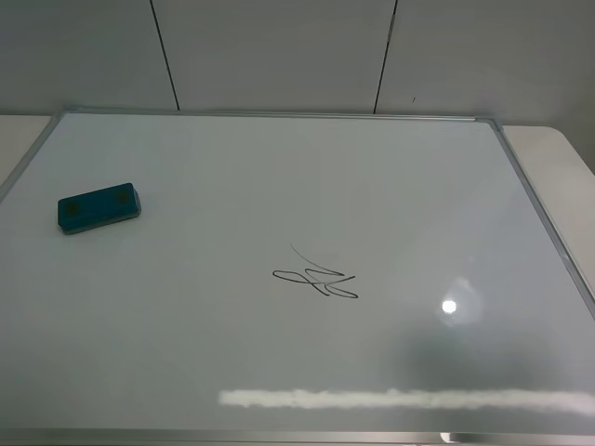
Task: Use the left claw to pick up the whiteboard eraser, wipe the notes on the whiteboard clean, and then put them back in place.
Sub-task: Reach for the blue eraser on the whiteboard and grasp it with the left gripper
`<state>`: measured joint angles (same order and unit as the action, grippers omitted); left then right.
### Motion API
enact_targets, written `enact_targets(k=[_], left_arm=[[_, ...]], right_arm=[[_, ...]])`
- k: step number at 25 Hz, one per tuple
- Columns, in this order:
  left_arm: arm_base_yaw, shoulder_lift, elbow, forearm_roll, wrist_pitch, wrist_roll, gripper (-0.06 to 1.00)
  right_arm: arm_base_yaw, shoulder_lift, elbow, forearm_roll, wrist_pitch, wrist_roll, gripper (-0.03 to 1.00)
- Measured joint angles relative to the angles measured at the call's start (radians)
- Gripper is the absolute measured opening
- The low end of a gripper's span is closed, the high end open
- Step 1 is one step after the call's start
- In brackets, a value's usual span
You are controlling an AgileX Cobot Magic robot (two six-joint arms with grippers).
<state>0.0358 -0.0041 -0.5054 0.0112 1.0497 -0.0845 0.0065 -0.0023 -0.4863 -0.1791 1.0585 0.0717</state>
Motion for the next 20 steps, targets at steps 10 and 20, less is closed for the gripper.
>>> enact_targets(k=[10, 20], left_arm=[[0.0, 0.0, 0.0, 0.0, 0.0, 0.0, 0.99], [0.0, 0.0, 0.0, 0.0, 0.0, 0.0, 0.99]], right_arm=[[0.0, 0.0, 0.0, 0.0, 0.0, 0.0, 0.99], [0.0, 0.0, 0.0, 0.0, 0.0, 0.0, 0.99]])
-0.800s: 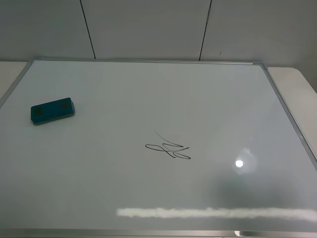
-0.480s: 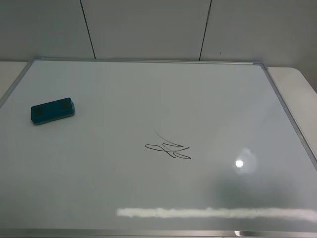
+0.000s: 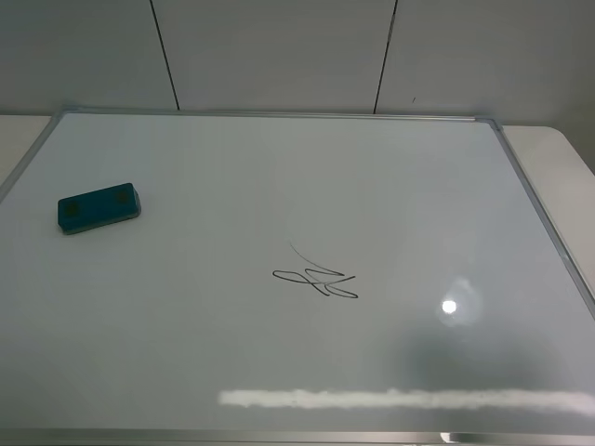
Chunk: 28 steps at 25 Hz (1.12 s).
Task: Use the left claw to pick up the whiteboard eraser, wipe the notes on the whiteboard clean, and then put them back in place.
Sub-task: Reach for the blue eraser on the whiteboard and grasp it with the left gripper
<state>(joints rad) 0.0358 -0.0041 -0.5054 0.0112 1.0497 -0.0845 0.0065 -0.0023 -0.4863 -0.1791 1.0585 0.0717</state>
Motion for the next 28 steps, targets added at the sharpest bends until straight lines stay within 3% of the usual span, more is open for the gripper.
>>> enact_targets(k=[28], left_arm=[[0.0, 0.011, 0.0, 0.0, 0.0, 0.0, 0.99]], right_arm=[[0.0, 0.0, 0.0, 0.0, 0.0, 0.0, 0.99]])
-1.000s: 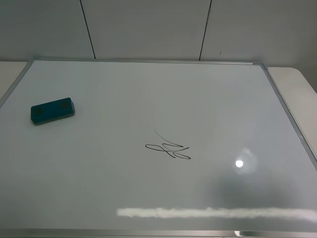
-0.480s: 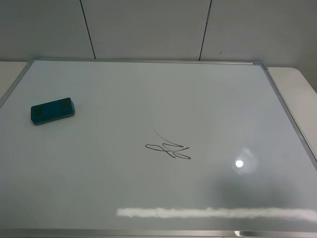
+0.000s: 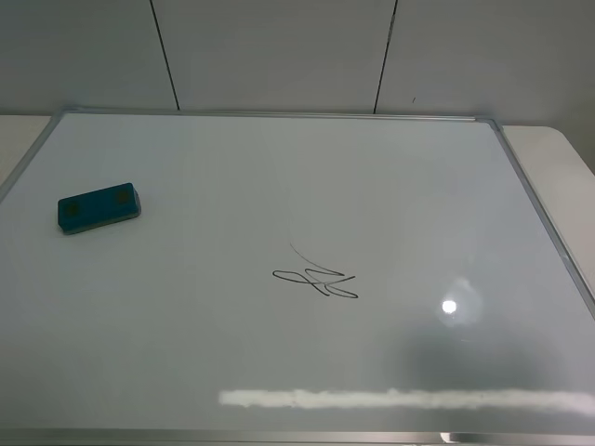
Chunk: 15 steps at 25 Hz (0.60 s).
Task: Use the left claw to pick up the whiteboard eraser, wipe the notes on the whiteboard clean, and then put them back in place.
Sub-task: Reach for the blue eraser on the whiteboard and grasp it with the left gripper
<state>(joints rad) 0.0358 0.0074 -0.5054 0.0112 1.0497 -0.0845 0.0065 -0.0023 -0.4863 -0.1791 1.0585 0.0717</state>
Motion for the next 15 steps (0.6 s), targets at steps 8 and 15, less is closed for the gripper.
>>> enact_targets(k=[8, 15], left_arm=[[0.0, 0.0, 0.0, 0.0, 0.0, 0.0, 0.99], [0.0, 0.0, 0.0, 0.0, 0.0, 0.0, 0.99]], right_arm=[[0.0, 0.0, 0.0, 0.0, 0.0, 0.0, 0.99], [0.0, 0.0, 0.0, 0.0, 0.0, 0.0, 0.99]])
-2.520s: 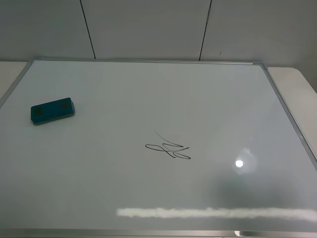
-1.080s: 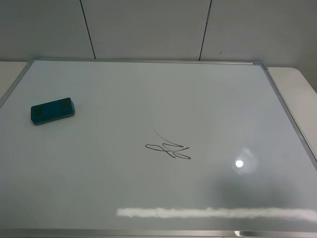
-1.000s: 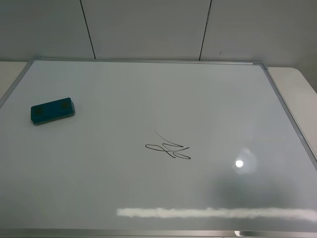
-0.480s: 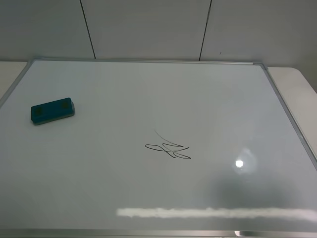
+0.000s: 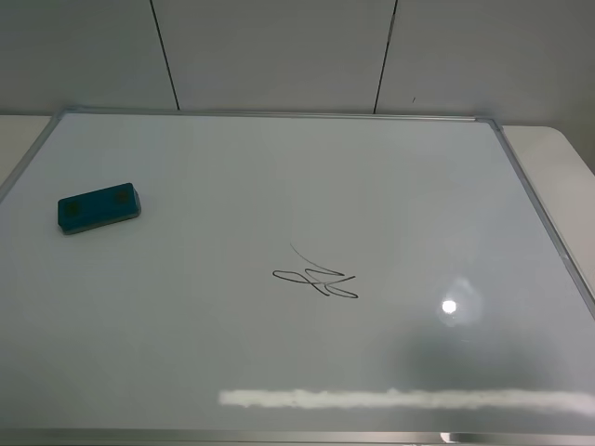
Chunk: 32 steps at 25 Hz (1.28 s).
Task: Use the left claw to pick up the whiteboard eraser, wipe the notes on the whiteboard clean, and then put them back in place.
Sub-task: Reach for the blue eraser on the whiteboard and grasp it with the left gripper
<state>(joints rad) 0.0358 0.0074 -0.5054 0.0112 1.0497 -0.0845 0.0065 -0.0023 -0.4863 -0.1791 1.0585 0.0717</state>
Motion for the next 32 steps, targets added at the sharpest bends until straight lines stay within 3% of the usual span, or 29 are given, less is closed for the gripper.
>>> enact_targets(k=[19, 24, 32], left_arm=[[0.0, 0.0, 0.0, 0.004, 0.0, 0.0, 0.99], [0.0, 0.039, -0.032, 0.072, -0.012, -0.003, 0.99], [0.0, 0.34, -0.174, 0.202, -0.027, 0.012, 0.99]], right_arm=[[0.0, 0.0, 0.0, 0.0, 0.0, 0.0, 0.99], [0.0, 0.0, 0.0, 0.0, 0.0, 0.0, 0.99], [0.0, 0.0, 0.0, 0.0, 0.0, 0.0, 0.99]])
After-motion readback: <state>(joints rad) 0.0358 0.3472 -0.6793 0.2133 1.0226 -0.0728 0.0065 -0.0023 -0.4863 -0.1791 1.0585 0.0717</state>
